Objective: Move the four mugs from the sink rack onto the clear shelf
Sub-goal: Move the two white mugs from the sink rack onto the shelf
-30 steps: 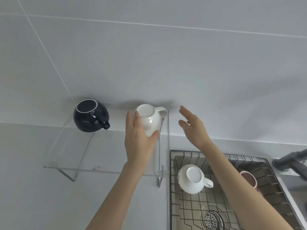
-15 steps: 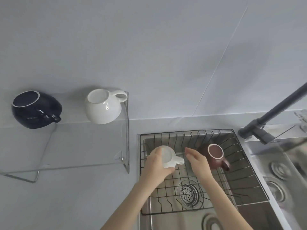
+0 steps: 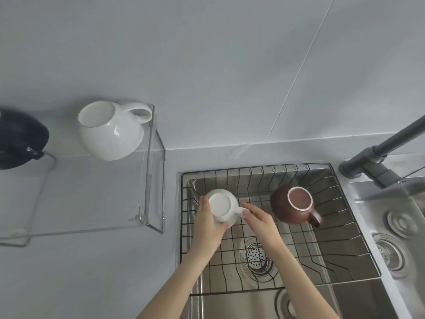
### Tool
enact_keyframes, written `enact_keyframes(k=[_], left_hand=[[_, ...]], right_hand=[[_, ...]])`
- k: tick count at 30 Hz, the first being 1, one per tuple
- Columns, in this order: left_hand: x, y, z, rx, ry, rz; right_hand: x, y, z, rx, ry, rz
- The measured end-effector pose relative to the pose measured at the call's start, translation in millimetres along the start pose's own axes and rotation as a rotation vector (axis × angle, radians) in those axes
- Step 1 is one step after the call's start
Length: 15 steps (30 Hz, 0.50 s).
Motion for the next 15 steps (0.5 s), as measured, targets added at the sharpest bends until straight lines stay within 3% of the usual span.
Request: enact_keyframes(k=[8,15], left_hand=[[14.0,5.9,8.5,0.045,-0.114,-0.176],[63.1,53.7,43.0,0.213,-0.283,-0.101]], right_hand=[[-16.7,3.3,19.6,-0.016,0.108,0.026],[-78.1,9.8,55.3,0.027,0.298,0.082]])
Point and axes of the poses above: each hand's wrist, its own z-axis away from the middle knuckle, its own y-axis out of the back of the hand, x = y × z, the point moved 1 cm from there along -z, towards the middle knuckle, and after that the axes turned 8 degrees about -x, right-handed, at the moved point
